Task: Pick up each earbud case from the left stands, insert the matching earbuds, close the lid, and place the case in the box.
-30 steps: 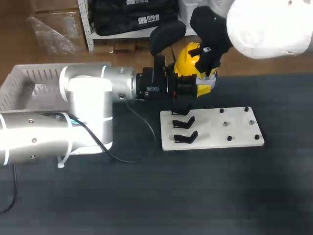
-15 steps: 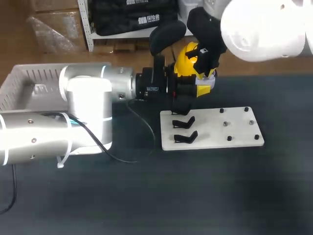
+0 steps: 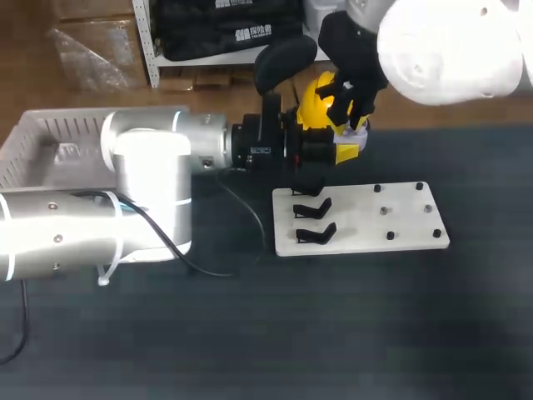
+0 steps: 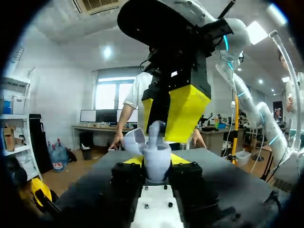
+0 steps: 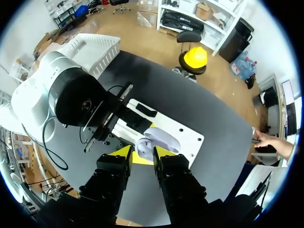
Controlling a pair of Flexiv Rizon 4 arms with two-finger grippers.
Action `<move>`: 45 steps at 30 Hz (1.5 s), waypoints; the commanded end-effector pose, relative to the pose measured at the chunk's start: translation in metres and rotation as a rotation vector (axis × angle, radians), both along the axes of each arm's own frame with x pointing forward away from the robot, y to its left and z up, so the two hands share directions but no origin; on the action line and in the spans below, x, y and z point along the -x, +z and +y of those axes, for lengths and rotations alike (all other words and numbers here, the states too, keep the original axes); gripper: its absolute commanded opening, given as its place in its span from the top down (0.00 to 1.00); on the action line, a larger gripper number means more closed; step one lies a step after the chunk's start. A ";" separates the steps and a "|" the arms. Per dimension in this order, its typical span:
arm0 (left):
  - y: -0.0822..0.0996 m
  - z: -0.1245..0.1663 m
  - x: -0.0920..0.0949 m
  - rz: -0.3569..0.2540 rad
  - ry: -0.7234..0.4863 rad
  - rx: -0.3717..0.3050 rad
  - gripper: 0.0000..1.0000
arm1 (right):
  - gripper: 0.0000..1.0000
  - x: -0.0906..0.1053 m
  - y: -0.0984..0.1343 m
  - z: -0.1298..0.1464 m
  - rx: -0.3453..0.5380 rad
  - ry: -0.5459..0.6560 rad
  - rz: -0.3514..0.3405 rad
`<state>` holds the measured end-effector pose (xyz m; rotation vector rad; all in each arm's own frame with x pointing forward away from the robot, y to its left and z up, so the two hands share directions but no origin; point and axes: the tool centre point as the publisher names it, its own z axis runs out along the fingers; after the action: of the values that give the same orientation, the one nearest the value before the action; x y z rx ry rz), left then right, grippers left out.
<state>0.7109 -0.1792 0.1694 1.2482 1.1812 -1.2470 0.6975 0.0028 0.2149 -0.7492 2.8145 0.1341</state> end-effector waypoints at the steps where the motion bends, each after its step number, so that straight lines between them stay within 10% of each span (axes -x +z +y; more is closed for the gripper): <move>1: 0.001 0.001 0.001 -0.001 0.000 0.002 1.00 | 0.66 0.001 -0.002 -0.003 -0.002 -0.003 -0.006; 23: 0.001 0.001 0.001 -0.001 0.000 0.002 1.00 | 0.56 0.004 0.015 -0.003 -0.042 -0.024 -0.049; 45: 0.001 0.001 0.001 -0.001 0.000 0.002 1.00 | 0.55 -0.067 0.019 -0.017 -0.082 -0.104 -0.117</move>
<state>0.7104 -0.1789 0.1707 1.2496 1.1799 -1.2480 0.7543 -0.0164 0.2392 -0.5766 2.7030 0.1871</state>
